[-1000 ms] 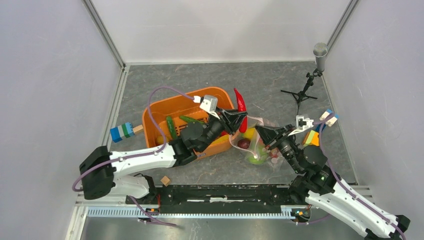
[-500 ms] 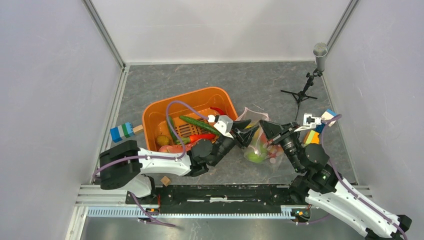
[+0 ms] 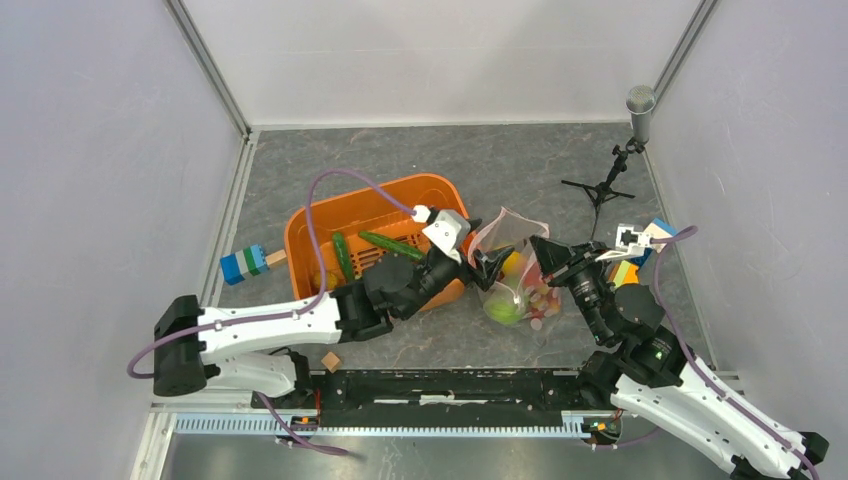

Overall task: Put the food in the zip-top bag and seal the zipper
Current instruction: Place the fake vegetable in the zipper food storage bag.

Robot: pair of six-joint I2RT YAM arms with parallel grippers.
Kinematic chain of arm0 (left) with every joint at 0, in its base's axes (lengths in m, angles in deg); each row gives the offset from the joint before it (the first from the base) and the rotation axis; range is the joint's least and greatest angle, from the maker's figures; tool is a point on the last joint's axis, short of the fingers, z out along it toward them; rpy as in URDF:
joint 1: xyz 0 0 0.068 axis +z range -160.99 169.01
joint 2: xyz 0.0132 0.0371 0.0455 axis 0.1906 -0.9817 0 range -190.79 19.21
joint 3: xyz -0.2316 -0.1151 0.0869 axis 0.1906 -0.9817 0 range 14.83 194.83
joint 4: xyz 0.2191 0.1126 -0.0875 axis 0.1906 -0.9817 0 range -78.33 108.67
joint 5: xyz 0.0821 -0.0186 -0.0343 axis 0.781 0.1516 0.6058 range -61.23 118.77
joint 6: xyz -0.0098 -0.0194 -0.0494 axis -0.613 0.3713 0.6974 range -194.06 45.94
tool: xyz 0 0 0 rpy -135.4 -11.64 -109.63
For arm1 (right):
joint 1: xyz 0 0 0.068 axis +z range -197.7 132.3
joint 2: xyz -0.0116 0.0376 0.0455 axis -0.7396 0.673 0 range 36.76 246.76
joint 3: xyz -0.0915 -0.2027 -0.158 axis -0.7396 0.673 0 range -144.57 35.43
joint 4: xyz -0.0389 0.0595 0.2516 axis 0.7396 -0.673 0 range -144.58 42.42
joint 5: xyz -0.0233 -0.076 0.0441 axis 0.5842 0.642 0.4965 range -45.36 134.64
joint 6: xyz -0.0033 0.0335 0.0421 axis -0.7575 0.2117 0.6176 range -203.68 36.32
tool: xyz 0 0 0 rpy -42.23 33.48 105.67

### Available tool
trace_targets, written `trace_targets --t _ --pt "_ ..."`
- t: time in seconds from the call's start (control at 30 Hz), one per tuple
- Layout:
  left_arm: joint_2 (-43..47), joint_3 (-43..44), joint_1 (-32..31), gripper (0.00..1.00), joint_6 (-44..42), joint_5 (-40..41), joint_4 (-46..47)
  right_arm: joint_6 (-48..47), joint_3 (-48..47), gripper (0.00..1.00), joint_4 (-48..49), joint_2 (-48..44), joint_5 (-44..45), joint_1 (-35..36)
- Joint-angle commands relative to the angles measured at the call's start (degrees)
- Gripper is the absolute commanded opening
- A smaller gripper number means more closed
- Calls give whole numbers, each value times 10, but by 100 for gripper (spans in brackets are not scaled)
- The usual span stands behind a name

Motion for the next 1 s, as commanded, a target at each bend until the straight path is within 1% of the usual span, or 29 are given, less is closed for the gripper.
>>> trace_targets --t 0.0,0.1,0.2,0.27,0.4,0.47,0.57,0.6,0.63,0.73,0.83,0.9,0.93,0.97 --pt "7 85 4 81 -63 -68 -239 -4 -22 0 -3 -6 18 2" --pt "1 116 4 81 -70 -117 -320 -4 -20 1 -2 -4 11 2" --pt "-7 141 4 82 -68 -130 -386 -5 -22 0 -5 0 7 2" --pt "-9 151 4 82 -69 -129 -413 -5 -22 1 -4 2 6 1" --pt "-4 144 6 83 -76 -145 -416 -6 -22 1 -3 5 -1 2" --pt "-11 146 9 78 -75 -150 -413 -5 -22 1 -2 7 -2 1" --pt "-23 148 12 75 -74 -147 -402 -5 -21 0 -1 7 -4 1" --pt "-26 147 12 70 -74 -150 -395 -5 -21 0 -2 6 -5 1" --pt "-27 146 13 68 -76 -153 -388 -5 -20 0 -2 6 -5 2" --pt "-31 145 12 65 -76 -151 -374 -4 -18 0 -4 4 -4 1" --pt "-29 139 13 54 -71 -137 -362 -5 -18 0 -5 2 -3 2" --pt "-23 125 13 50 -72 -131 -342 -5 -18 0 -7 1 -2 2" --pt "-19 120 13 46 -69 -127 -332 -5 -17 0 -8 1 -2 2" --pt "-16 116 13 39 -68 -125 -329 -5 -17 0 -8 1 -1 1"
